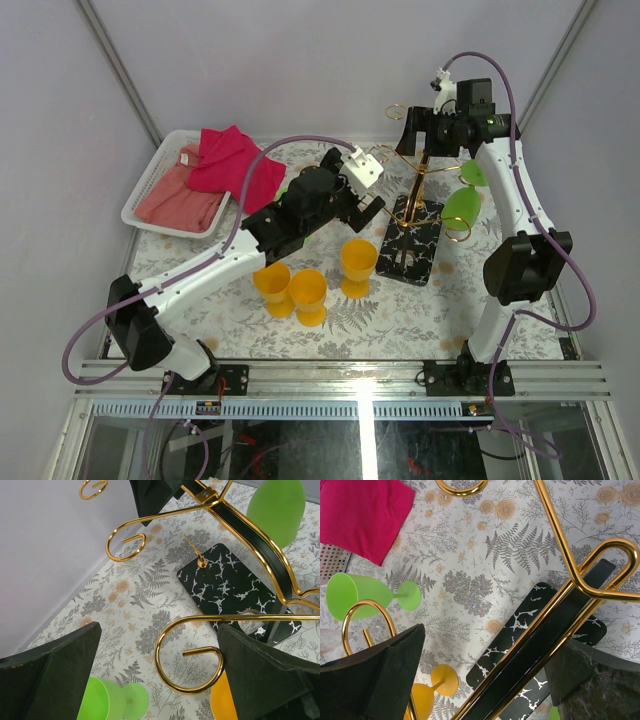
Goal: Place the wine glass upside down on the wine glass rack
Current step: Adjust the wine rack at the center of the board.
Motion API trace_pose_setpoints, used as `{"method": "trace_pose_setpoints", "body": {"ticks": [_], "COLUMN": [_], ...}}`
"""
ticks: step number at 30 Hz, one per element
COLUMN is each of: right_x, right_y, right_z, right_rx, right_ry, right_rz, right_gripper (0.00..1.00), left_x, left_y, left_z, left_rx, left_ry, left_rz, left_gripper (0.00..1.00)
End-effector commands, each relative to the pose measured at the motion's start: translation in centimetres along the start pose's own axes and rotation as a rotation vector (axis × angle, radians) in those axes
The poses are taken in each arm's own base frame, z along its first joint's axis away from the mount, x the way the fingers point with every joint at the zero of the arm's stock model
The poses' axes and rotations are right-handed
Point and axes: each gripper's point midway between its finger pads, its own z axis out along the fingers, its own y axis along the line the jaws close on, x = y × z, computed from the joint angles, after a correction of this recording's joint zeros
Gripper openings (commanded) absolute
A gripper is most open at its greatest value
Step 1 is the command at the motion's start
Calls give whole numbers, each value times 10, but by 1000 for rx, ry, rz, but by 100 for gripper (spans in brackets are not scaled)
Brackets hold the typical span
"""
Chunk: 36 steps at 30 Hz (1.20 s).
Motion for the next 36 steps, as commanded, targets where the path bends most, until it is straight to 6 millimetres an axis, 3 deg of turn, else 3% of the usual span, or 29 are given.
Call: {"method": "trace_pose_setpoints", "body": {"ticks": [1, 11, 21, 36], "right_x": [-25, -31, -13, -6], "right_y": [34, 30, -2, -18], "right_z": [-14, -16, -22, -45], "right_rx": [-96, -66, 105, 233], "right_ry": [-77, -97, -43, -23], "right_rz": [-46, -56, -80, -100], "right_gripper": [100, 99, 100, 100], "left_x": [-37, -42, -41, -56], "left_y": [17, 18, 13, 12], "left_z": [-9, -8, -5, -7], "left_rx": [-58, -67, -49, -37], "left_ry": [-89, -96, -95, -147], "left_rz": [13, 29, 29, 20], "left_gripper": [100, 100, 100, 100]}}
